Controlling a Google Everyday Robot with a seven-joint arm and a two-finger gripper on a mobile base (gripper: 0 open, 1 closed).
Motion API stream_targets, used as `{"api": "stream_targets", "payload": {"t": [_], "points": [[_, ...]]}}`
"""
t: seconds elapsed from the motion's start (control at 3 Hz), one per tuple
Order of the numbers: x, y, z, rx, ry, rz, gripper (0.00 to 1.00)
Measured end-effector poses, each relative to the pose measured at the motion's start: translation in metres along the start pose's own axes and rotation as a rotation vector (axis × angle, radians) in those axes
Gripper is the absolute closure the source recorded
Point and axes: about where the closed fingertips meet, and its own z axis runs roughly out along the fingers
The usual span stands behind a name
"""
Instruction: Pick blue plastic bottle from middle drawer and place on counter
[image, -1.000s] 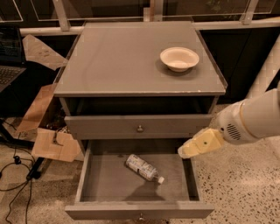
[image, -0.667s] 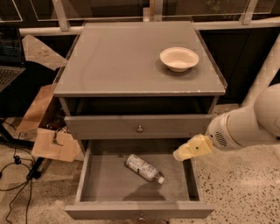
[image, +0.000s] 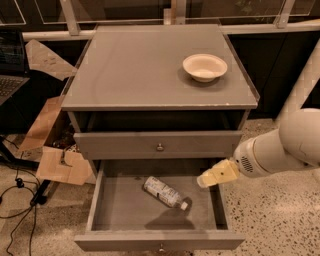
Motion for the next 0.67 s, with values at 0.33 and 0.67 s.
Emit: {"api": "stream_targets", "payload": {"t": [0.33, 0.67], "points": [[0.003, 0.001, -0.002, 0.048, -0.020, 0.026, 0.00], [0.017, 0.000, 0.023, 0.127, -0.022, 0.037, 0.00]]}}
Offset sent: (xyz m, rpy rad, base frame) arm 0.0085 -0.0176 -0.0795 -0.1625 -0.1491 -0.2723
